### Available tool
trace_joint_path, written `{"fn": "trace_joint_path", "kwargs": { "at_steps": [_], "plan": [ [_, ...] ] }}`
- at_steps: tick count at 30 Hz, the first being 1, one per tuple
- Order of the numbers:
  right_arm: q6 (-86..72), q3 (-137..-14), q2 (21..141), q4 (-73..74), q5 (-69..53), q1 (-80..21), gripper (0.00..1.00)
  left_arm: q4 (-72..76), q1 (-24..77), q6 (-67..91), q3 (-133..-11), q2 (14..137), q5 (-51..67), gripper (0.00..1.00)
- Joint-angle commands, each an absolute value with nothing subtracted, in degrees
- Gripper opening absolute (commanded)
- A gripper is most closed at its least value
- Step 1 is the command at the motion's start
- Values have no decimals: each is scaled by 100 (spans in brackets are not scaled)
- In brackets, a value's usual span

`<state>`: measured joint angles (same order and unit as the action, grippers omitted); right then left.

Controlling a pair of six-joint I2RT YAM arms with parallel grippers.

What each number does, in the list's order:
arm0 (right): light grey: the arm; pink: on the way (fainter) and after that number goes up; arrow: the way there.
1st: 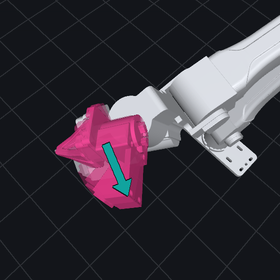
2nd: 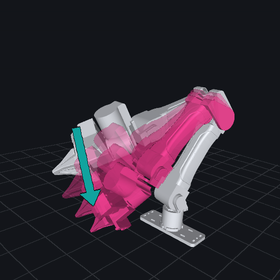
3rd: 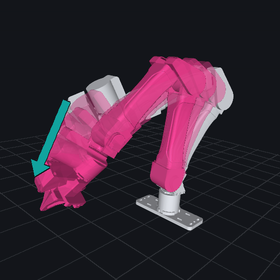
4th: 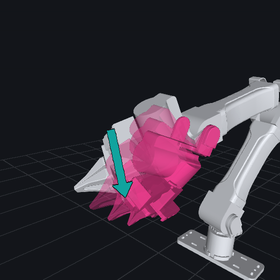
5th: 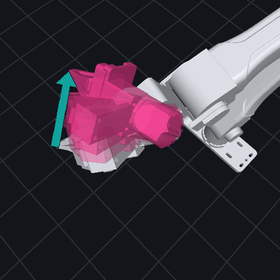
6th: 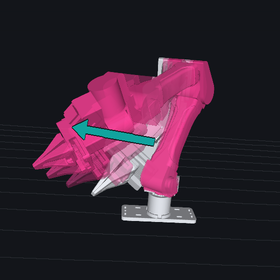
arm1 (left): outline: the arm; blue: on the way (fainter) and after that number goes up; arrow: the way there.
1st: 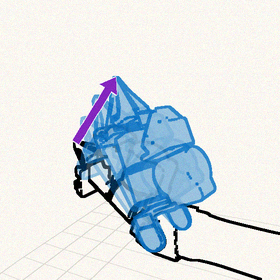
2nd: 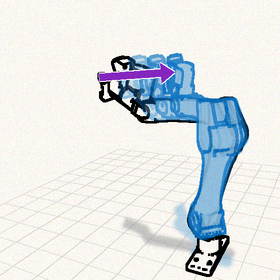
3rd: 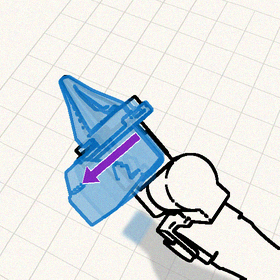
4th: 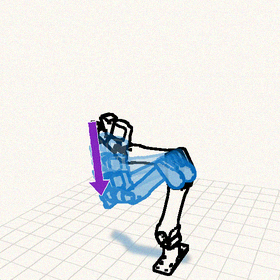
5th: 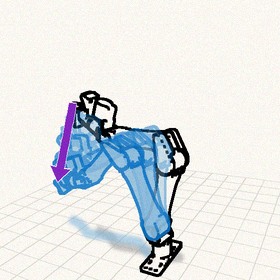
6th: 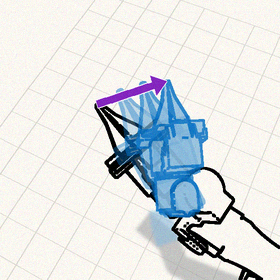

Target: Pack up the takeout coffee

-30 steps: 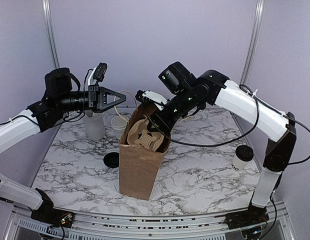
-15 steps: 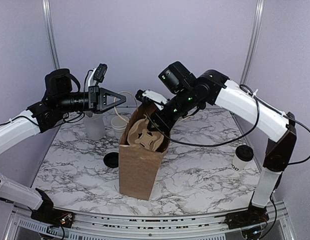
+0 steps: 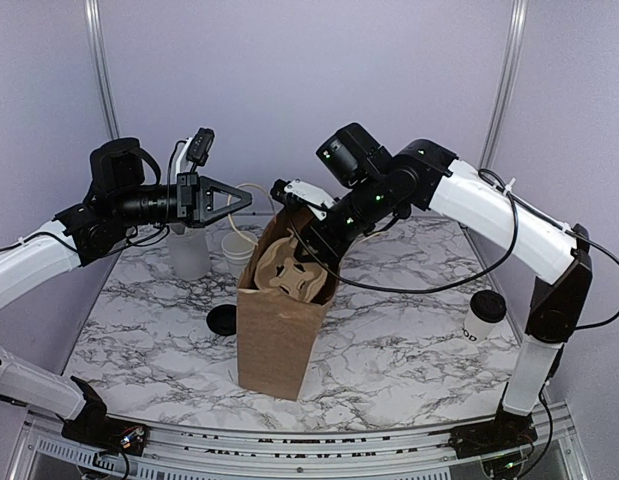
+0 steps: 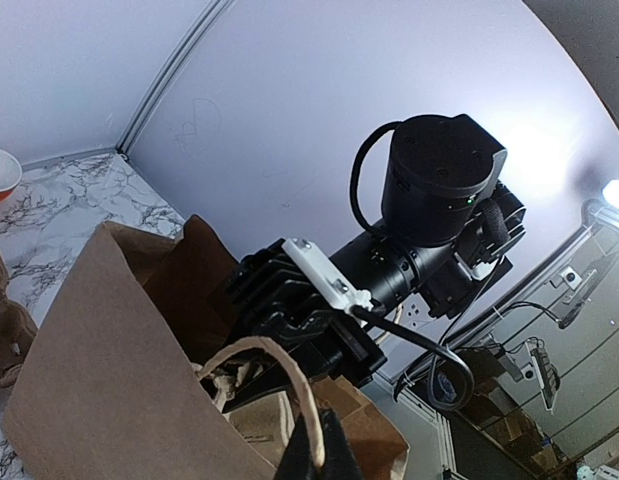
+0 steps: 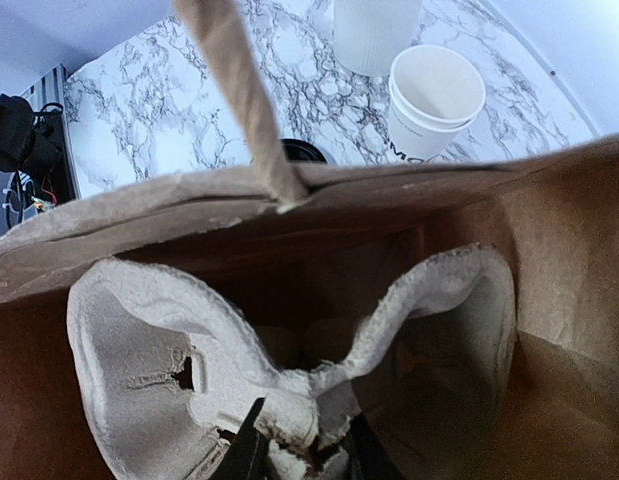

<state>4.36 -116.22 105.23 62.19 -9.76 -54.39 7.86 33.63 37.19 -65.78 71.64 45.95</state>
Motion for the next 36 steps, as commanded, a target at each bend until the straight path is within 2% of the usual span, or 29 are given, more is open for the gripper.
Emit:
{"fn": "trace_joint_path", "kwargs": {
  "at_steps": [1, 36],
  "plan": [
    [421, -11681, 10528, 6133, -870, -5485, 19, 888, 3340, 3716, -6507, 7059, 4579, 1],
    [446, -11759, 10691, 6215, -861, -5515, 20, 888, 3338, 3689, -6478, 7058, 4583, 1]
  ]
}}
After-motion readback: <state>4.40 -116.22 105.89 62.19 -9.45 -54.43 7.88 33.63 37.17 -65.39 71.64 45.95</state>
